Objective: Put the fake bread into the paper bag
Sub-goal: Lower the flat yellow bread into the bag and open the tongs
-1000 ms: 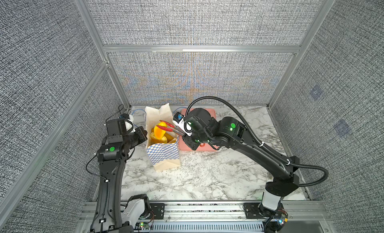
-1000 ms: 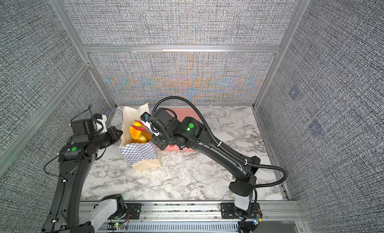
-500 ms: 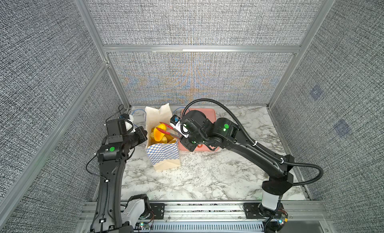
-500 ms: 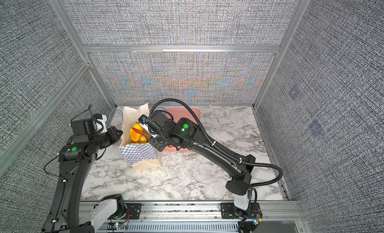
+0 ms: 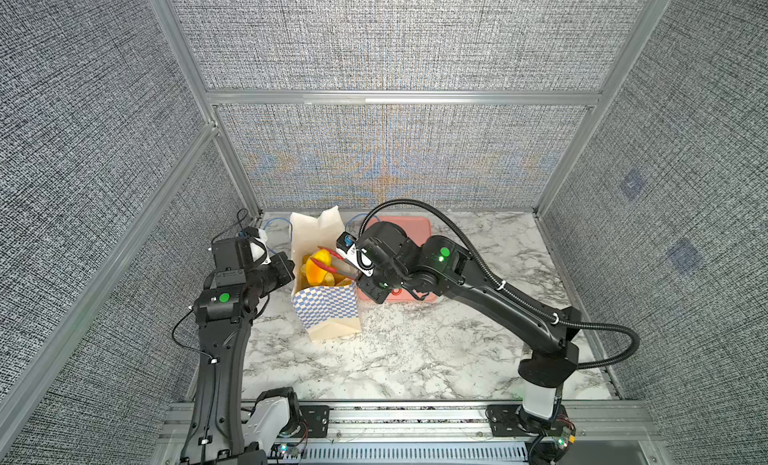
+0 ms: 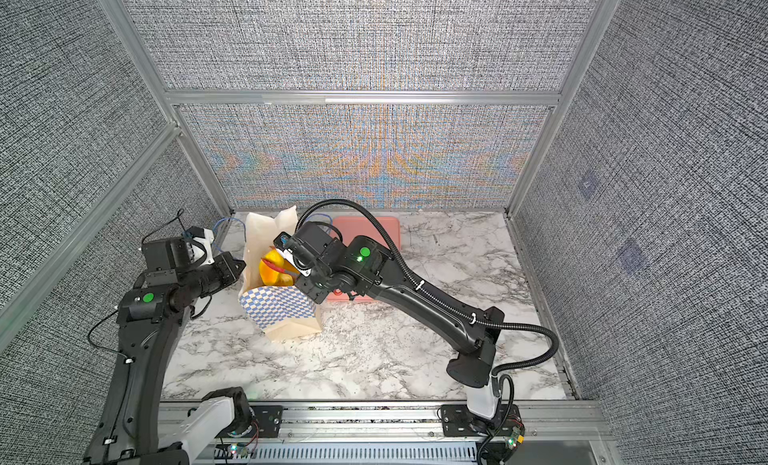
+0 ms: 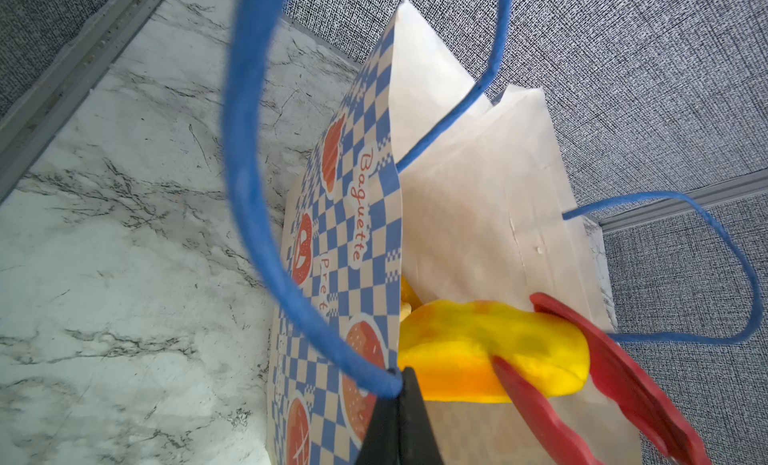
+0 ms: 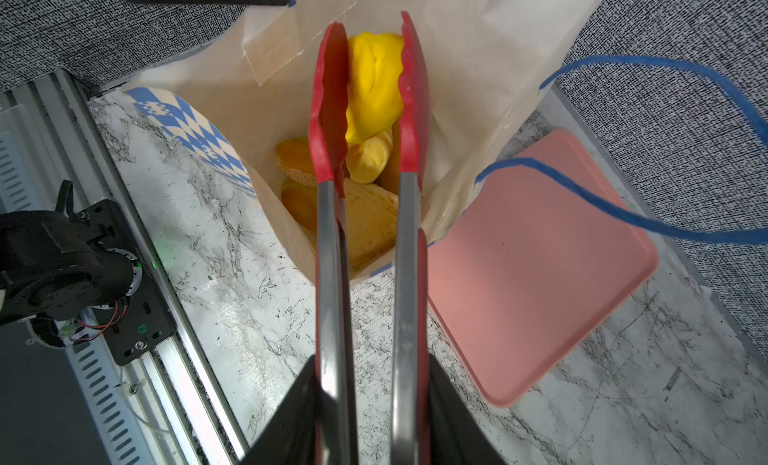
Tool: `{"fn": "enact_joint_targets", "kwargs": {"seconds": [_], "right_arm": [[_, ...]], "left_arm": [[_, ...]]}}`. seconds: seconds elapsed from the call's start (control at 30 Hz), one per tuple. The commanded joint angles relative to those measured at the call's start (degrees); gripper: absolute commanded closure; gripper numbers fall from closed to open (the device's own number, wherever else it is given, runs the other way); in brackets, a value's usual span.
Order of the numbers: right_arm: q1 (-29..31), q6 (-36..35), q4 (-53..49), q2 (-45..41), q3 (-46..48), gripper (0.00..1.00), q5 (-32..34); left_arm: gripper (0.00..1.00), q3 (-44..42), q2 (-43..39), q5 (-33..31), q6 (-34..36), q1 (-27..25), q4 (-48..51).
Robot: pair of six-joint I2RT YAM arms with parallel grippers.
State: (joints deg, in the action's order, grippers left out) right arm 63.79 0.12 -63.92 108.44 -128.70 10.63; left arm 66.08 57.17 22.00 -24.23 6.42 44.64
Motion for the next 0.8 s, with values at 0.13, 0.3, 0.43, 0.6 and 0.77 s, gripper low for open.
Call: {"fn": "enact_joint_targets", "kwargs": {"seconds": [0.13, 0.3, 0.43, 0.6, 0.77], "right_arm": [[0.1, -0.3, 1.4, -0.3, -0.8, 0.53, 0.2], [0.1, -0.2, 1.6, -0.5, -0.8, 0.52, 0.5], [0.1, -0.2, 1.9, -0.8, -0.9, 0.52, 0.8], [0.1, -0.2, 2.6, -1.4, -0.9, 0.52, 1.3], [0.1, -0.1, 3.4, -2.4, -0.8, 0.52, 2.4]], "left_arm": [[1.00, -0.1, 0.0, -0.2, 0.3, 0.1, -0.3], [1.00, 0.0, -0.1, -0.2, 0.4, 0.0, -0.3], [1.00, 0.0, -0.2, -0.2, 0.5, 0.0, -0.1], [1.00, 0.2, -0.2, -0.3, 0.5, 0.0, -0.1], [1.00, 0.3, -0.2, -0.4, 0.6, 0.0, -0.1]]}}
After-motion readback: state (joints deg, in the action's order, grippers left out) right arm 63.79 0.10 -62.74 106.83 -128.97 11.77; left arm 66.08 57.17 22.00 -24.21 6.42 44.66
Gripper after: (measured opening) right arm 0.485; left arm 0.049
